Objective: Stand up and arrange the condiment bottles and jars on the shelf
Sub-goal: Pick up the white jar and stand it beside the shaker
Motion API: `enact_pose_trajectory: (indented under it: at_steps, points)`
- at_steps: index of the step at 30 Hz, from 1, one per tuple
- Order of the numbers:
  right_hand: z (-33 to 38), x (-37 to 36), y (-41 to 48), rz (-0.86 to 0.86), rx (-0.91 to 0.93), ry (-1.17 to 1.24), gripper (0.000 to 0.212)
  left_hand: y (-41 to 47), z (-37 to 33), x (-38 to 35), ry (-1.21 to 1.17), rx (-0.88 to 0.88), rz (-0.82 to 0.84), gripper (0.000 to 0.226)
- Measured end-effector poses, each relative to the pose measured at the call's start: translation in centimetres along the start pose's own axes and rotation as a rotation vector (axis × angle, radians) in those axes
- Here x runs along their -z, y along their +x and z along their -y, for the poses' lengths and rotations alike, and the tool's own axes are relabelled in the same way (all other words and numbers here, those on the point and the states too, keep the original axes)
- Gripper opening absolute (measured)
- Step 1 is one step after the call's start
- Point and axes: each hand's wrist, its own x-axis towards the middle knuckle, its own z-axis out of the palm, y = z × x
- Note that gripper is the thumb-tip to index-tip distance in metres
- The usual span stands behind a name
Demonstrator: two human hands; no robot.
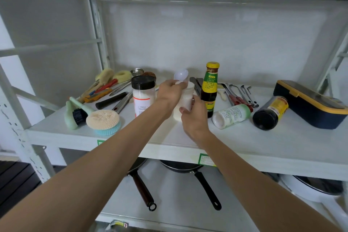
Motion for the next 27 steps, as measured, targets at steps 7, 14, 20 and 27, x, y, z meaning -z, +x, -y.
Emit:
enact_pose_trajectory:
  at_steps: [7, 14, 20, 27]
  points:
    - [-0.3, 1.2, -1.0, 0.145, 0.035, -0.006, 0.041, -1.1, 0.5, 0.1, 0.103, -0.026, -0.115, 0.054]
    - [-1.2, 0.1, -0.4, 0.089, 0.009, -0.124, 0.038, -1.2, 0.7, 0.7, 0.036, 0.009, -0.089, 0.041]
    - [-0.9, 1.6, -0.7, 0.109, 0.025, -0.095, 0.028, -1.8, 0.6, 0.6, 0.085, -0.033, -0.005, 0.045]
    - [-0.8, 1.1, -1.1, 0.159, 0.069, -0.133, 0.032, -2.0, 0.4, 1.2, -0.007, 0.0, -0.059, 0.023]
